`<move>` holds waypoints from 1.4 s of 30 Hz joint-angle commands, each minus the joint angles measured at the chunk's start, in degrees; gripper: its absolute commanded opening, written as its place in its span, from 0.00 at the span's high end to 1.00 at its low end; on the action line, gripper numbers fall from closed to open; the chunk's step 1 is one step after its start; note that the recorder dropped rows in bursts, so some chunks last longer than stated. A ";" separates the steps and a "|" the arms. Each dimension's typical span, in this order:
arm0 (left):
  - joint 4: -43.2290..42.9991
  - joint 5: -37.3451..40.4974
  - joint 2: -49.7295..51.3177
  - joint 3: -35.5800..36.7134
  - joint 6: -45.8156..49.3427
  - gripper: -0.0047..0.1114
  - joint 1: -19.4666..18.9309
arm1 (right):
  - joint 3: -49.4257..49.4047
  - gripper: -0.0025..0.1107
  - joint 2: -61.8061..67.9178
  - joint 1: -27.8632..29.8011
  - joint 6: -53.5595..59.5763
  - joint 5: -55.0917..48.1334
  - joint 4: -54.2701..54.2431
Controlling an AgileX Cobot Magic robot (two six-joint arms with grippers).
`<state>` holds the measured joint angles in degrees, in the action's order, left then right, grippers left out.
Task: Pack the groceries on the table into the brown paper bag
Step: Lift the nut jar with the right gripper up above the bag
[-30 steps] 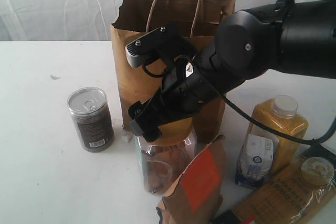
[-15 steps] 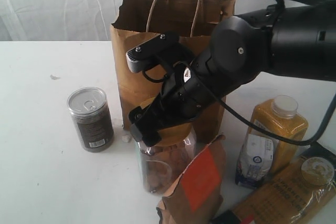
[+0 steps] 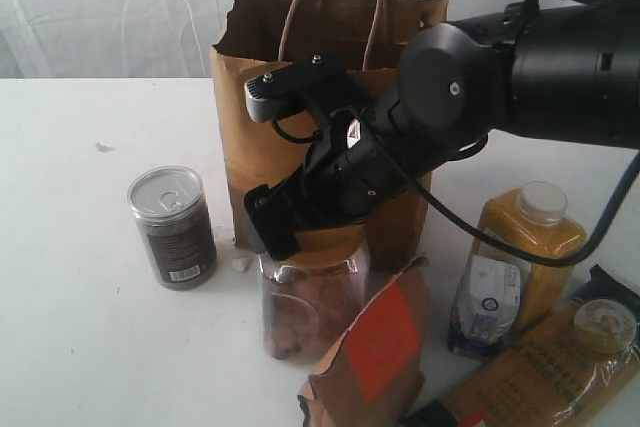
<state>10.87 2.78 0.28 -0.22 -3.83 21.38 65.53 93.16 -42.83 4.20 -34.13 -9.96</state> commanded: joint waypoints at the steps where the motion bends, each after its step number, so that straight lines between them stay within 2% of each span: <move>1: 0.57 0.18 -0.28 0.22 0.06 0.96 -0.20 | -0.76 0.72 0.60 -0.04 -3.14 -4.30 -3.42; 5: 0.57 0.18 -0.28 0.22 0.06 0.96 -0.20 | -0.76 0.83 -2.47 -0.04 -3.14 -4.30 -3.42; 8: 0.57 0.18 -0.28 0.22 0.20 0.96 -0.20 | -0.76 0.87 -6.00 -0.04 -3.02 -3.97 -3.42; 16: 0.57 0.18 -0.28 0.22 0.20 0.96 -0.20 | -0.29 0.87 -11.93 -0.04 -3.42 -4.48 -3.42; 25: 0.57 0.18 -0.28 0.22 0.20 0.96 -0.20 | 3.30 0.87 -22.47 -0.04 -3.42 -11.97 -2.54; 34: 0.57 0.28 -0.28 0.22 0.19 0.96 -0.20 | 3.39 0.87 -33.41 -0.04 -7.46 -14.56 1.83; 42: 0.57 0.28 -0.28 0.22 0.19 0.96 -0.20 | 4.48 0.87 -37.36 -0.04 -12.13 -18.76 9.28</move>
<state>10.87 2.78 0.28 -0.22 -3.83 21.38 68.90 57.22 -42.83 -6.16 -53.79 -3.35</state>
